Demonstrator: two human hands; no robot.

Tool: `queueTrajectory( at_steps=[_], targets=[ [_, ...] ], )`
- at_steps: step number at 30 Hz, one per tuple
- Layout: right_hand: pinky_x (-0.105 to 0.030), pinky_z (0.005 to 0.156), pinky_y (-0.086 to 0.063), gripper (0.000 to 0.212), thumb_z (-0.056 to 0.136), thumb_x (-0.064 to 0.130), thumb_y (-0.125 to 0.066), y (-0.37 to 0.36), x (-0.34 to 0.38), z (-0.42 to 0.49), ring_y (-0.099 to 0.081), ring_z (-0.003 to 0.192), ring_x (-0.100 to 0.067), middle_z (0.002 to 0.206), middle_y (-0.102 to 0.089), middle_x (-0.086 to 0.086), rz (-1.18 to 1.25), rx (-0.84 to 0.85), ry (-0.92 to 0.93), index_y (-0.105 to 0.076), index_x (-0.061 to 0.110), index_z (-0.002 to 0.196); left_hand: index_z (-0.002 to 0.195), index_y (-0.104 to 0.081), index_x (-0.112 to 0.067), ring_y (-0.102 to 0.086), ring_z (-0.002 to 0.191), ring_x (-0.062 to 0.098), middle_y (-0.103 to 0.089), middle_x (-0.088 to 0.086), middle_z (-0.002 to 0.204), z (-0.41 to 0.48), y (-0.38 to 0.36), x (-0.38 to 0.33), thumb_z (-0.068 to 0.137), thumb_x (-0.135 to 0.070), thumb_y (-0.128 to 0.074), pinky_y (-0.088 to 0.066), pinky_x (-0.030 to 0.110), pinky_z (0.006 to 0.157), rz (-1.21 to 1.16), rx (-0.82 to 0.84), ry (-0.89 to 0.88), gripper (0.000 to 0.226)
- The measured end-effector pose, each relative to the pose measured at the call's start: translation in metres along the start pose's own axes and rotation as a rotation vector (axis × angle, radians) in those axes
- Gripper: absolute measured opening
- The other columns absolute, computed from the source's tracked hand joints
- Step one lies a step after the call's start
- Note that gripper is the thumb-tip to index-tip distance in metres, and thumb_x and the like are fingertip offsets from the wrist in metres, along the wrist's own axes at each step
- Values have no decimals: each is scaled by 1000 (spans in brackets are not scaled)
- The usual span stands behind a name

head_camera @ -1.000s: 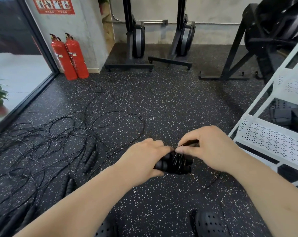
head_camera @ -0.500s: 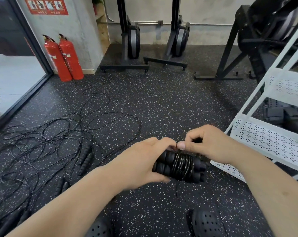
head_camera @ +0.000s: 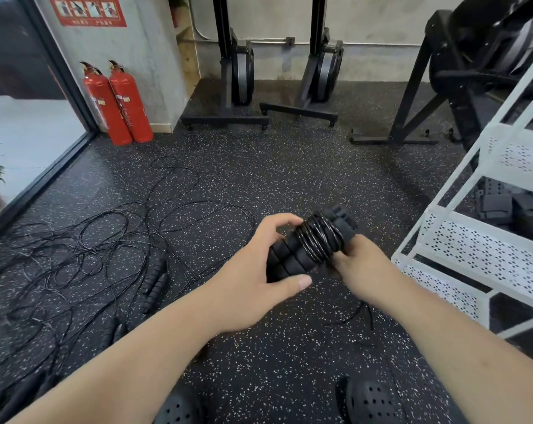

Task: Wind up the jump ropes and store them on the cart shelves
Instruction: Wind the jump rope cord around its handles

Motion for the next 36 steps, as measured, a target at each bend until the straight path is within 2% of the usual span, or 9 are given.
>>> queueTrajectory(
  at_steps=[4, 8, 11, 15, 18, 21, 24, 29, 36],
  targets=[
    [-28, 49, -38, 50, 111, 32, -46, -19, 10, -3, -46, 41, -5, 50, -57, 5, -81, -3, 119, -66, 35, 64, 141, -34, -55, -68, 96, 1, -70, -22, 107, 6, 7, 14, 95, -25, -79, -49, 17, 81, -7, -114, 35, 71],
    [-35, 58, -41, 48, 112, 49, -40, -25, 17, -7, -56, 56, -13, 64, -63, 1, -185, 26, 190, -56, 28, 71, 137, -36, -54, -68, 91, -3, -67, -34, 102, 11, 13, 25, 94, -25, -81, -48, 21, 77, 10, -201, 96, 68],
    [-33, 57, -42, 39, 112, 47, -40, -30, 21, -16, -57, 58, -13, 66, -62, 2, -327, 87, 218, -64, 25, 90, 137, -36, -53, -68, 91, 0, -70, -23, 99, 15, 23, 39, 91, -32, -84, -49, 24, 76, 40, -310, 177, 70],
    [-38, 63, -51, 25, 111, 53, -40, -25, 33, -30, -59, 64, -10, 72, -63, 9, -497, -18, 281, -57, 34, 107, 140, -41, -39, -63, 96, -3, -62, -25, 110, 19, 38, 61, 86, -40, -88, -43, 15, 72, 89, -381, 306, 72],
    [-35, 62, -46, 28, 109, 54, -38, -22, 44, -39, -58, 71, -10, 77, -59, 12, -689, -115, 406, -55, 34, 101, 134, -49, -33, -63, 98, -3, -68, -21, 111, 20, 34, 66, 83, -40, -91, -43, 12, 74, 177, -353, 290, 66],
    [-31, 53, -38, 33, 105, 56, -43, -18, 46, -40, -51, 63, -9, 73, -53, 13, -745, -233, 566, -65, 34, 92, 129, -54, -33, -63, 97, 0, -67, -19, 109, 22, 27, 62, 81, -38, -91, -41, 13, 75, 284, -301, 242, 61],
    [-32, 54, -47, 34, 101, 58, -50, -7, 44, -37, -57, 64, -10, 74, -60, 14, -679, -281, 615, -74, 37, 92, 129, -56, -36, -62, 97, 1, -65, -21, 110, 20, 20, 57, 78, -39, -93, -46, 19, 80, 360, -192, 202, 63],
    [-38, 68, -55, 34, 94, 68, -54, 13, 39, -32, -63, 74, -3, 81, -70, 19, -482, -163, 502, -76, 42, 99, 128, -58, -44, -64, 104, 3, -67, -22, 112, 18, 4, 46, 75, -39, -95, -54, 33, 95, 436, 18, 94, 65],
    [-31, 83, -57, 13, 80, 52, -87, 34, 29, -24, -69, 80, 2, 81, -75, 24, -178, -40, 285, -81, 41, 84, 130, -54, -47, -57, 106, -6, -61, -28, 114, 16, -3, 26, 80, -35, -92, -47, 20, 94, 507, 141, -56, 65]
  ],
)
Point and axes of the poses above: each hand's wrist, its own z-axis towards the middle knuckle, its own y-axis out of the back of the hand, x = y × z, the point moved 4 cm from there along z, towards the middle knuckle
